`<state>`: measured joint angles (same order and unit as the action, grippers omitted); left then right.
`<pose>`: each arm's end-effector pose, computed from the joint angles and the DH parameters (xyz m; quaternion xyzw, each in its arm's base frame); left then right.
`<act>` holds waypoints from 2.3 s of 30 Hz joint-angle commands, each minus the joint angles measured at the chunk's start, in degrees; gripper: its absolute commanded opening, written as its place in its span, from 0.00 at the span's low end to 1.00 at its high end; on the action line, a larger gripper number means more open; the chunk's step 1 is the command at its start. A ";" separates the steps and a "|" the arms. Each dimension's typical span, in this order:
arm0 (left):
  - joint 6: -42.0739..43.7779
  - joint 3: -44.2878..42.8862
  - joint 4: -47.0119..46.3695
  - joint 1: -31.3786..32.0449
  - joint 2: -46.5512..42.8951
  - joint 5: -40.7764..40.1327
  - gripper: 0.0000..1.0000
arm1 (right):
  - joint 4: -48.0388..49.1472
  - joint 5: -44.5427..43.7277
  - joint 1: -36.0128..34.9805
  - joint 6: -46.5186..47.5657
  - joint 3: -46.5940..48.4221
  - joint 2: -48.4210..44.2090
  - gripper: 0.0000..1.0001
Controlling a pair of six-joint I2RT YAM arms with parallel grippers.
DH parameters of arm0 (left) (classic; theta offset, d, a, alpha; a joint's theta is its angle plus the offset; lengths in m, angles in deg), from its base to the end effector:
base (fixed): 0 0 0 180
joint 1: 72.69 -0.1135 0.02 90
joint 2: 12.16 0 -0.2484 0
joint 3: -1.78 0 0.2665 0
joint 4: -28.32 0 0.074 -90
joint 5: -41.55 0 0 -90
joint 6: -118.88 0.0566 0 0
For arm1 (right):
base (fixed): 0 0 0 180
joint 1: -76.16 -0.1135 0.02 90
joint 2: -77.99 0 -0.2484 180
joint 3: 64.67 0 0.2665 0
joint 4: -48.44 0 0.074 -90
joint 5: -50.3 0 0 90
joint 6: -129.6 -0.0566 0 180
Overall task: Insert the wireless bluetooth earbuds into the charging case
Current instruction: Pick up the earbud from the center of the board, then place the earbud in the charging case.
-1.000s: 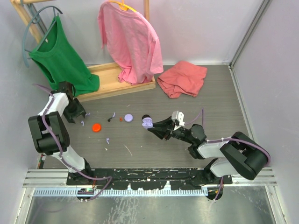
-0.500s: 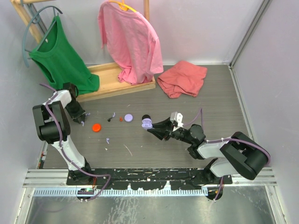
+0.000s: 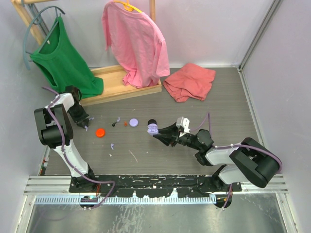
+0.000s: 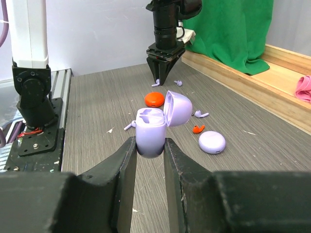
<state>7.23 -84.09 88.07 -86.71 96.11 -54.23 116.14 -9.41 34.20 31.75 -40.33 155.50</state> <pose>0.3499 0.0932 0.1187 -0.3085 0.9474 0.0456 0.0716 0.1631 0.1850 0.1735 -0.3708 0.5042 0.4665 0.6251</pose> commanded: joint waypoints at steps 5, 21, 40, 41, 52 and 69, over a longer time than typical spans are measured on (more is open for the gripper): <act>-1.64 1.35 0.28 -0.30 -2.25 3.53 0.14 | 0.27 -0.52 -0.67 2.57 0.84 -3.32 0.01; -8.26 14.39 -6.07 0.05 -23.56 15.87 0.09 | -3.05 -1.27 -2.54 4.90 1.36 -5.78 0.01; -20.13 29.71 -30.59 13.35 -54.64 31.25 0.08 | -7.10 -5.85 -3.31 8.22 4.31 -7.93 0.01; -20.71 30.33 -32.02 13.88 -55.67 31.95 0.09 | -7.36 -6.31 -3.32 8.56 4.47 -7.99 0.01; -27.12 33.75 -45.60 21.89 -64.47 33.08 0.09 | -3.67 -6.92 -3.38 9.98 6.29 -6.95 0.01; -30.75 38.45 -63.30 39.22 -68.11 26.40 0.11 | 6.91 -5.68 -3.31 5.89 8.24 -1.87 0.01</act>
<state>-23.21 -46.10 34.10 -50.51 28.20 -25.32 116.03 -15.60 31.21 38.70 -34.19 153.16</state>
